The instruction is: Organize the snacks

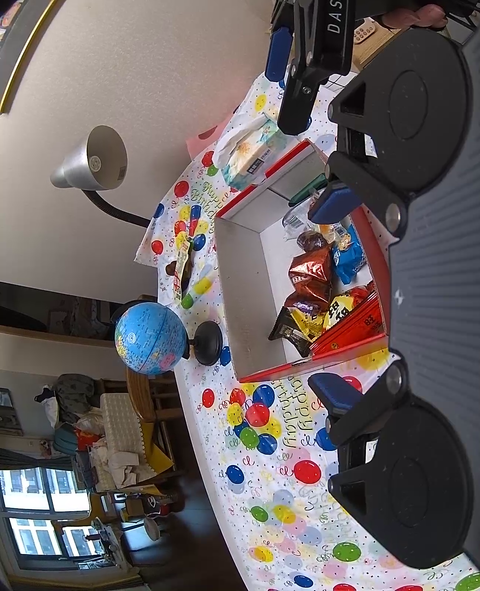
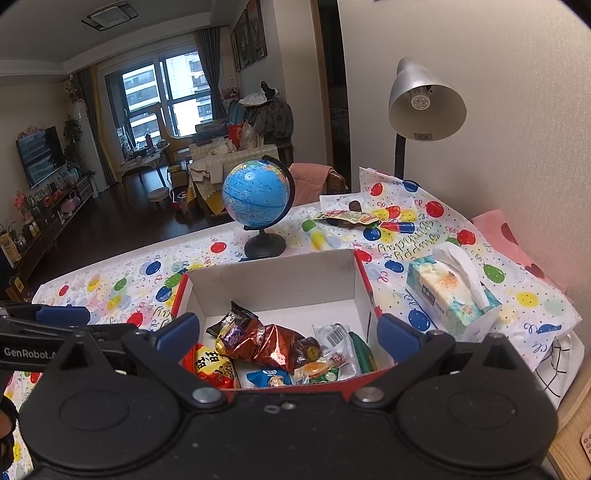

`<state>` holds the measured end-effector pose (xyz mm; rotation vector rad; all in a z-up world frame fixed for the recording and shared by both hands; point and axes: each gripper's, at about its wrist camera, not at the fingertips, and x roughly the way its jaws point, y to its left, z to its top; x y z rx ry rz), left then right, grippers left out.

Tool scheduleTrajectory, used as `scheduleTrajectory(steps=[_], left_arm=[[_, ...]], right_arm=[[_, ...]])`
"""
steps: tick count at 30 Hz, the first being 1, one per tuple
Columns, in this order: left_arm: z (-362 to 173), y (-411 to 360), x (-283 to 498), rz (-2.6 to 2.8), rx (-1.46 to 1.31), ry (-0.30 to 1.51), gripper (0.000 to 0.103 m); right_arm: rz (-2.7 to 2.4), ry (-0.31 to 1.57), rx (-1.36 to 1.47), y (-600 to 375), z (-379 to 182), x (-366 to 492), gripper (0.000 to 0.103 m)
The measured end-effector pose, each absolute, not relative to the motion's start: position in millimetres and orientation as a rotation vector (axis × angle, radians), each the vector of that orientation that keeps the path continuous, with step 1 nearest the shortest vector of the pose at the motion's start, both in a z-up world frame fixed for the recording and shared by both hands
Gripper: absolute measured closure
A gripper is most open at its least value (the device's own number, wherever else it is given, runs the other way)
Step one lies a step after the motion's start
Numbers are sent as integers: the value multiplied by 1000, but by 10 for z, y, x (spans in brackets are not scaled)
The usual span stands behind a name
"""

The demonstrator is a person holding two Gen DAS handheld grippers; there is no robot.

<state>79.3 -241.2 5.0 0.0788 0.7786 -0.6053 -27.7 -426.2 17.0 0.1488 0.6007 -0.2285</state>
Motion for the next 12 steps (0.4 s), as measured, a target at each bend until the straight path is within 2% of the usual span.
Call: scheduleTrajectory(steps=[12], left_arm=[[33, -2379, 823, -599, 73, 787, 15]], right_arm=[[-242, 608, 154, -4241, 181, -278, 0]])
